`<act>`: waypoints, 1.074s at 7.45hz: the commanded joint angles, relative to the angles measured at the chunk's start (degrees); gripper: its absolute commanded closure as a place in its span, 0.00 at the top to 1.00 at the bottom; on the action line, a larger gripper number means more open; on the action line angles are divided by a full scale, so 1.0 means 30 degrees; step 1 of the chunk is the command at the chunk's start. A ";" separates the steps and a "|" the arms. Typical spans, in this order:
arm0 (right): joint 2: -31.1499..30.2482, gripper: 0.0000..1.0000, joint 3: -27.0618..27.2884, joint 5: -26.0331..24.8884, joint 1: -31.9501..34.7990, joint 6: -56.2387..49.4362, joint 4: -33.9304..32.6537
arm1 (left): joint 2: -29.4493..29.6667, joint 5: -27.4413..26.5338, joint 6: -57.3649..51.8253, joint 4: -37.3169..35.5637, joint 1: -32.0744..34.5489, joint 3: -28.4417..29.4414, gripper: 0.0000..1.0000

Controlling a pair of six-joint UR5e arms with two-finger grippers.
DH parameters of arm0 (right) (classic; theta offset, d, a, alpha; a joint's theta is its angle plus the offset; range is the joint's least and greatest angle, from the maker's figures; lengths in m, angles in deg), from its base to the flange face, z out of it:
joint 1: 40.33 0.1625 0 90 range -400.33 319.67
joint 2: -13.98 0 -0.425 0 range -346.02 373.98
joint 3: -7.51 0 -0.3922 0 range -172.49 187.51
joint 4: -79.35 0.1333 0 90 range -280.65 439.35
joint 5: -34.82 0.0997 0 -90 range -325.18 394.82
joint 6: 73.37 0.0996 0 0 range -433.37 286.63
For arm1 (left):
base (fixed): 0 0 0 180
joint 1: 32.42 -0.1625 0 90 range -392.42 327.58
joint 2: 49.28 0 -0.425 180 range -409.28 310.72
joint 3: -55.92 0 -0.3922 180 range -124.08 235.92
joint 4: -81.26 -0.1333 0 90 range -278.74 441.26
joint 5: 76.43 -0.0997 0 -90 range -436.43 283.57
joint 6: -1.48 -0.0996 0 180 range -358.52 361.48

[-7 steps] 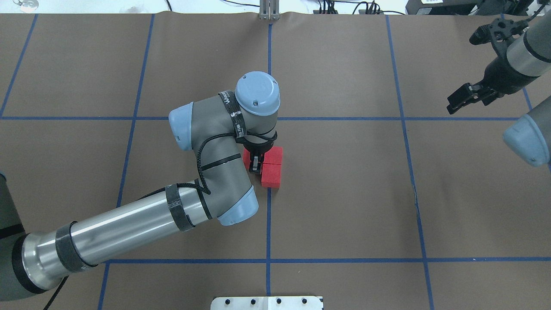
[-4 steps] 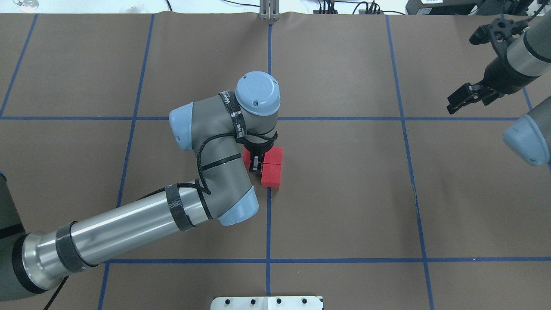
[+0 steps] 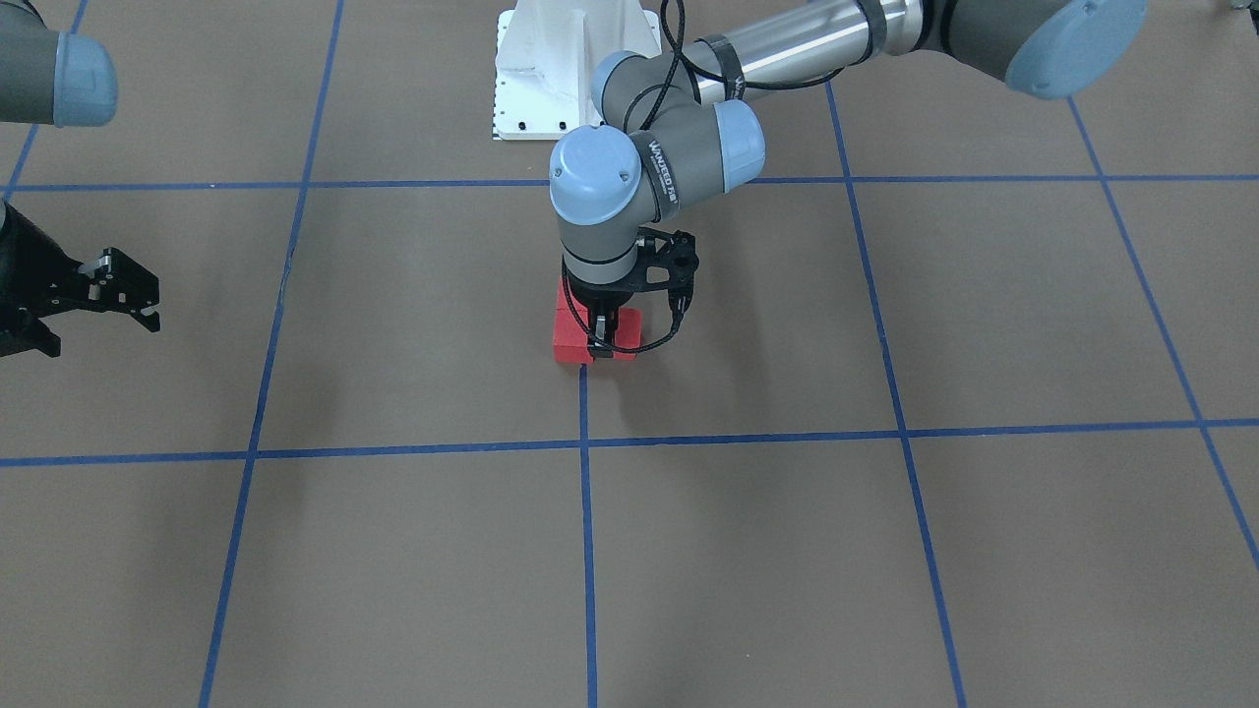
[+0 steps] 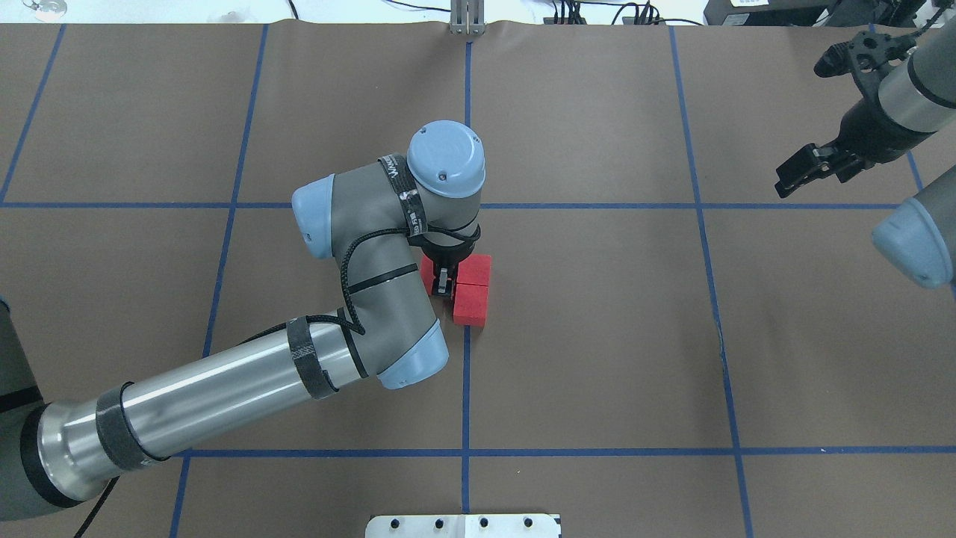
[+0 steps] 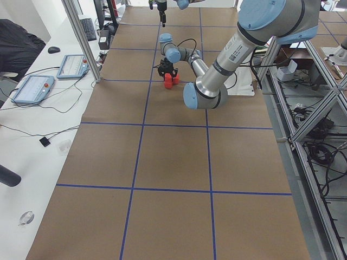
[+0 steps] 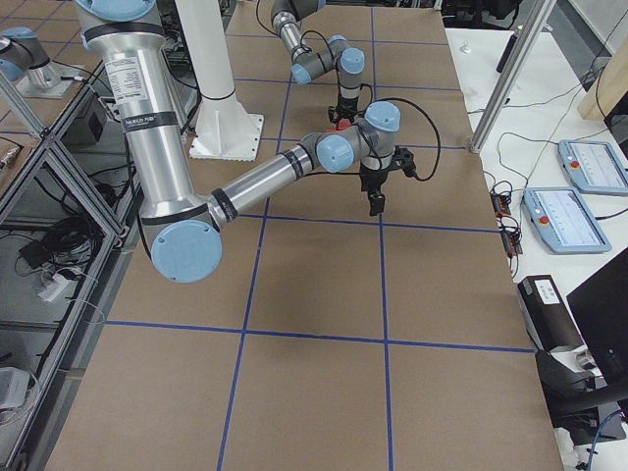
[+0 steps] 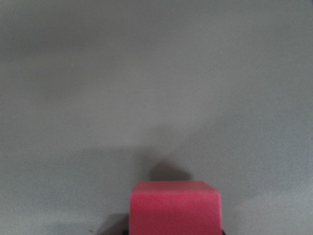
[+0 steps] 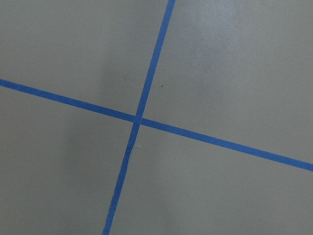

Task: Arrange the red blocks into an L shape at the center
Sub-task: 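Nudge the held cube against the farther cube of the pair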

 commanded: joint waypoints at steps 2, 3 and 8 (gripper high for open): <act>0.0000 0.99 -0.0023 0.0000 -0.0029 -0.0011 0.0000 | 0.0074 0.0000 0.0024 -0.0002 0.0018 0.0000 0.68; 0.0000 0.99 -0.0052 -0.0029 -0.0029 -0.0011 0.0000 | 0.0103 0.0000 0.0024 -0.0031 -0.0011 0.0000 1.00; 0.0087 0.99 -0.0081 -0.0029 -0.0029 -0.0011 0.0000 | 0.0191 0.0205 0.0024 -0.1371 0.0077 -0.0552 1.00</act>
